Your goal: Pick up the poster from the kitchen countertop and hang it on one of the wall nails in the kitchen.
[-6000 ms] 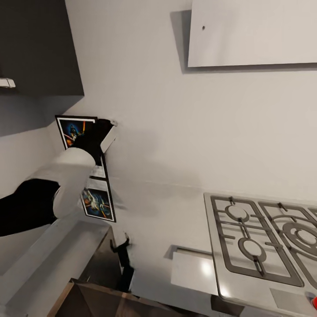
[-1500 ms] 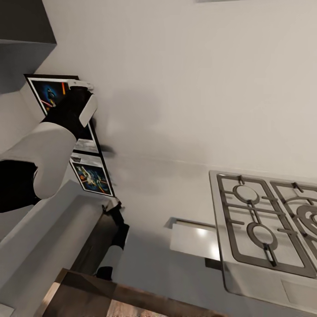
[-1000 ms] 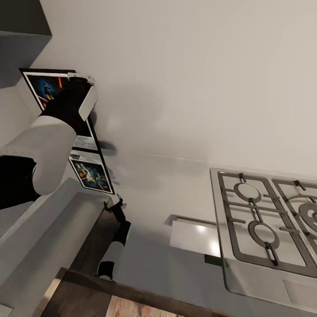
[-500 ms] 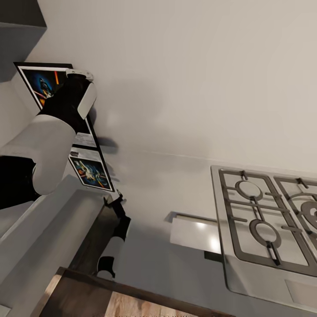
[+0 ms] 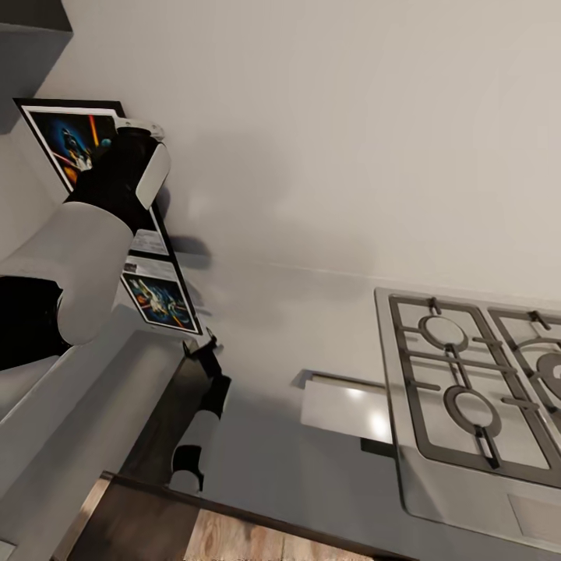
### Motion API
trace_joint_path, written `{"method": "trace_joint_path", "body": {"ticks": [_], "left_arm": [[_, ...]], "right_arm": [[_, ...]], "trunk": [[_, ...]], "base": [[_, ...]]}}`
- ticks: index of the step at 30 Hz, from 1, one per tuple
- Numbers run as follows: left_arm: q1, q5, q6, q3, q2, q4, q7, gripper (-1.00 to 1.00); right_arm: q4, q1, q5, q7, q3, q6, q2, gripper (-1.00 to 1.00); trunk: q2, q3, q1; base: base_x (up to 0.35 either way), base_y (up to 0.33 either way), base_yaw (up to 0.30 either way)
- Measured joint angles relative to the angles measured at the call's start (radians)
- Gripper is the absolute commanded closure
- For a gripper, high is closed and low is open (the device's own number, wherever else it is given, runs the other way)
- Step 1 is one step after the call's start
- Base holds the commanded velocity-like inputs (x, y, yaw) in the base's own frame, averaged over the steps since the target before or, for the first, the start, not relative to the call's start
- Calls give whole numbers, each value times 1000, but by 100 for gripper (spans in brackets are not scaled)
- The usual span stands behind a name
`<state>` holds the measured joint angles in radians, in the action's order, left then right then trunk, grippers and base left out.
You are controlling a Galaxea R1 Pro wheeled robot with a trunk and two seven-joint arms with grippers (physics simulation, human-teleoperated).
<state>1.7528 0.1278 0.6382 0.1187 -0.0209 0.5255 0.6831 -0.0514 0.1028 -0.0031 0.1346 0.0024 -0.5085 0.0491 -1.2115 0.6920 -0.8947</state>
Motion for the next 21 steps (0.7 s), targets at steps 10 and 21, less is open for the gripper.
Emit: {"method": "trace_joint_path", "body": {"ticks": [10, 21], "left_arm": [[12, 0, 1, 0, 0, 2, 2, -100], [49, -1, 3, 0, -1, 1, 3, -100]], "right_arm": [[0, 0, 0, 0, 0, -1, 0, -100], [0, 0, 0, 0, 0, -1, 0, -100]], "trunk": [[0, 16, 0], [0, 34, 0]], "base": [[0, 0, 0], [0, 0, 0]]}}
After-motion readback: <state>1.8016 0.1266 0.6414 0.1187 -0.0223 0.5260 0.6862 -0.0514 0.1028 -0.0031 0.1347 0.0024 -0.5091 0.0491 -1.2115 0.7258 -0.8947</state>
